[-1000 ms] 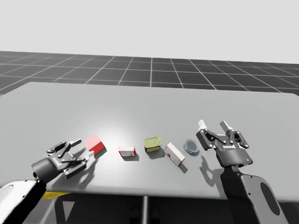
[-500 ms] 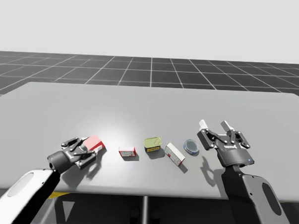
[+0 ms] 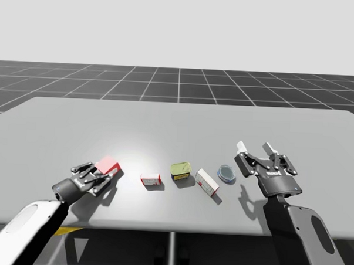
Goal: Find the red cube and pick it up.
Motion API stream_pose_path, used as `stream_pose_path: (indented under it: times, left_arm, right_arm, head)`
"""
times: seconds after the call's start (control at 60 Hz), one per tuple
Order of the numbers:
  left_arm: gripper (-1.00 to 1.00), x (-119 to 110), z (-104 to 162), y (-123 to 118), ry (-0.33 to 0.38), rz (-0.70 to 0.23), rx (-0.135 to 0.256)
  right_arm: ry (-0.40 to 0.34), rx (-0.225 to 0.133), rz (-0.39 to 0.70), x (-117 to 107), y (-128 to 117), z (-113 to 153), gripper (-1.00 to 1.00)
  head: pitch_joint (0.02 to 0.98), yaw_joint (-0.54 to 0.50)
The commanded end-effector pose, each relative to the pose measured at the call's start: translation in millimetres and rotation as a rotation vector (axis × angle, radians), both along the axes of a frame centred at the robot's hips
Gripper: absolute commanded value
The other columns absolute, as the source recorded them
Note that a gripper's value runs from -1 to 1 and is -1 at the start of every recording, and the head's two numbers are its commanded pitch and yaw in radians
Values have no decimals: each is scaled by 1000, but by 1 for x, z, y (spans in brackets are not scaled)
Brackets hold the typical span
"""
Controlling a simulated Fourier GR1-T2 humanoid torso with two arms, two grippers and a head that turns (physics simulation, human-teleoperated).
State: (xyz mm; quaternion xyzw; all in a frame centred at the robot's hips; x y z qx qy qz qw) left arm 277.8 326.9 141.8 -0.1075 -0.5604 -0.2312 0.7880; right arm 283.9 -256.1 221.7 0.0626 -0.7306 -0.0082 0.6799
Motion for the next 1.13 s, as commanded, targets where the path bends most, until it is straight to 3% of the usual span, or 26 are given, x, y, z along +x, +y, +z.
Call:
stream_pose_path:
  times: [0.017, 0.133, 0.283, 0.367, 0.567, 0.767, 0.833, 0.9, 1.0, 1.133]
  left_arm:
    - [1000, -15, -19, -10, 83, -127, 11]
    - [1000, -15, -18, -12, 81, -136, 13]
    - [1000, -14, -9, -15, 56, -133, 26]
    - [1000, -12, 10, -17, 15, -127, 21]
    - [1000, -9, 54, -15, -74, -115, 59]
    - [1000, -7, 90, -11, -163, -64, 77]
    - [1000, -6, 104, -12, -224, -28, 81]
    - [1000, -6, 119, -14, -295, 18, 71]
    - [1000, -6, 145, -16, -385, 82, 25]
    - [1000, -6, 179, -18, -453, 138, -12]
  right_arm:
    - [-4, -12, -2, 0, -1, 0, -1000]
    - [-3, -12, -2, 1, -2, -1, -1000]
    - [-4, -9, -3, 1, -3, -1, -1000]
    - [-6, -9, 1, 1, -4, -1, -1000]
    - [-12, -15, 4, 2, -6, 0, -1000]
    - [-13, -19, 2, 2, -6, -1, -1000]
    - [-11, -26, 4, 2, -7, -1, -1000]
    - [-11, -31, 3, 2, -7, -1, -1000]
    - [-10, -33, -1, 2, -7, -1, -1000]
    - [-9, -34, 6, 2, -7, -1, -1000]
  head:
    - [513, 456]
    - [445, 465]
    - [426, 462]
    - [428, 461]
    - [429, 480]
    - [427, 485]
    - [428, 492]
    - [427, 493]
    - [428, 489]
    - [430, 489]
